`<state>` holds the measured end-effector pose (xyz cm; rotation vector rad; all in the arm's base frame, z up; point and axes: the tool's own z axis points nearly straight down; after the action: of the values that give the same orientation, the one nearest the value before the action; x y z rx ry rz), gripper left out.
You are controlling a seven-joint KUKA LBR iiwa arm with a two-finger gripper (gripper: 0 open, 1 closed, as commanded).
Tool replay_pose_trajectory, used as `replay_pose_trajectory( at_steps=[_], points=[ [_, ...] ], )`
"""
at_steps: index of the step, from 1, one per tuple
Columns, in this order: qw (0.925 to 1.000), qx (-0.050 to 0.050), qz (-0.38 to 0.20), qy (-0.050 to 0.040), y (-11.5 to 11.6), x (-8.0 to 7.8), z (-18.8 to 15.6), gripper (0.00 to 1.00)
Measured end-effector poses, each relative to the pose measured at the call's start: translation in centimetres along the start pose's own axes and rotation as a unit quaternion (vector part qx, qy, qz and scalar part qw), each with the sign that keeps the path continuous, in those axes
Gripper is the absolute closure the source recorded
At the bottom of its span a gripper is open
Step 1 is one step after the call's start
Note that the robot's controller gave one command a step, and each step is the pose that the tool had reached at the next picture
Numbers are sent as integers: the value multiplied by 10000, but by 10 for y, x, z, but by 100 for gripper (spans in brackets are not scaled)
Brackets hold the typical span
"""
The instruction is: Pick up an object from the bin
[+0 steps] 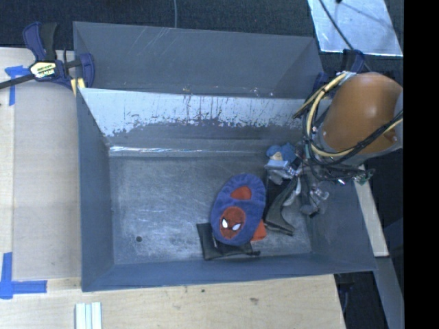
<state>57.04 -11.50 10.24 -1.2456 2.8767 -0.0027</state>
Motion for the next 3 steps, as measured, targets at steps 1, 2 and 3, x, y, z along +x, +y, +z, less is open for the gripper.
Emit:
replay_pose_trajectory(
  at_steps=[1,2,3],
  points=[
    [9733,-37,-2296,13,63,-34,0,0],
    [9148,-28,-4039,11,27,-43,33,0],
    [9155,-31,-4024,4,27,-43,33,0]
  ],
)
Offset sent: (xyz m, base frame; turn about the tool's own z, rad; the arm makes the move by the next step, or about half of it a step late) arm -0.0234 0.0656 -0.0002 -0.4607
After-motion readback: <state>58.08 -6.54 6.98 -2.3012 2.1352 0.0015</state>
